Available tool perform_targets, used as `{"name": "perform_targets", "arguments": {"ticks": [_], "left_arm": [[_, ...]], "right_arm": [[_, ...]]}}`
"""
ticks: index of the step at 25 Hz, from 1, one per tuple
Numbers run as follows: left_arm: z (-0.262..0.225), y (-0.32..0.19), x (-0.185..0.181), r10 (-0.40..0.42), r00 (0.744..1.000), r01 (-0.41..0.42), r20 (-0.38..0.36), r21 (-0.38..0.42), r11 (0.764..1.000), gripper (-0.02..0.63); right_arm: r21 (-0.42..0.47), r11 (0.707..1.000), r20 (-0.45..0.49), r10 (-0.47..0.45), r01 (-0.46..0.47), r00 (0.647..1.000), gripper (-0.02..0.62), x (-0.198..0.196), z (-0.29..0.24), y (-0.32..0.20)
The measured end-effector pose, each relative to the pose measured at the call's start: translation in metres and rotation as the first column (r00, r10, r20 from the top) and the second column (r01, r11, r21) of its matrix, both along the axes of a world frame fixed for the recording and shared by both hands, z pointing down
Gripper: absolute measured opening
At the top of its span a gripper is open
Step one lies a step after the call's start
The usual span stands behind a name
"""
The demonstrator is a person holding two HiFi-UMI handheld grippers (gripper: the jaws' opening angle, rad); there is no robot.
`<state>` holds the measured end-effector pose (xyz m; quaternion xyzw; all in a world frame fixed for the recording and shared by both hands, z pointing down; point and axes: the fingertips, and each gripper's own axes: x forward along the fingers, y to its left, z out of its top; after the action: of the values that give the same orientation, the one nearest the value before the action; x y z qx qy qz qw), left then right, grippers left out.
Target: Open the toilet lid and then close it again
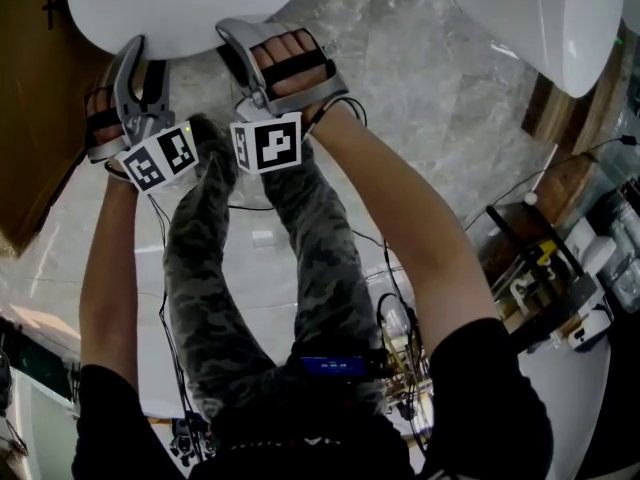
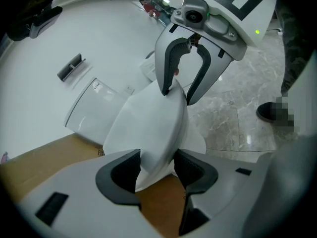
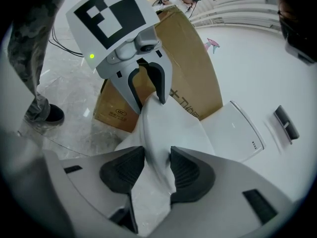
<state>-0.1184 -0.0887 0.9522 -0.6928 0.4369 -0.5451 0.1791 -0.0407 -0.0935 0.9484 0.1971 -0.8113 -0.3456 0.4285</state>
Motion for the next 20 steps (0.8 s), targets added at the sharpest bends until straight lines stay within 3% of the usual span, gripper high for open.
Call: {"name": "perform_targets", "arguments": {"ticks": [8, 13, 16, 20], "left_arm": [[0.002, 0.010, 0.003, 0.004, 0.999, -0.010, -0.045, -0.143, 0.990, 0.211], [-0.006, 0.027, 0.005, 0.009, 0.999, -0.017, -0.036, -0.228, 0.974, 0.210], [-0.024, 0.031, 0.007, 0.010, 0.999, -0.020, -0.038, -0.248, 0.968, 0.210], [-0.068, 0.024, 0.012, -0.037, 0.996, 0.017, -0.077, -0.239, 0.971, 0.209]], "right_arm": [[-0.171, 0.985, -0.068, -0.010, -0.002, 0.998, 0.163, 0.001, 0.000, 0.007], [-0.270, 0.961, -0.085, 0.037, -0.058, 0.996, 0.161, 0.009, -0.010, 0.010], [-0.267, 0.961, -0.133, 0.036, -0.070, 0.990, 0.158, 0.021, -0.027, 0.009], [-0.260, 0.955, -0.124, 0.114, -0.143, 0.986, 0.144, 0.031, -0.070, -0.004]]}}
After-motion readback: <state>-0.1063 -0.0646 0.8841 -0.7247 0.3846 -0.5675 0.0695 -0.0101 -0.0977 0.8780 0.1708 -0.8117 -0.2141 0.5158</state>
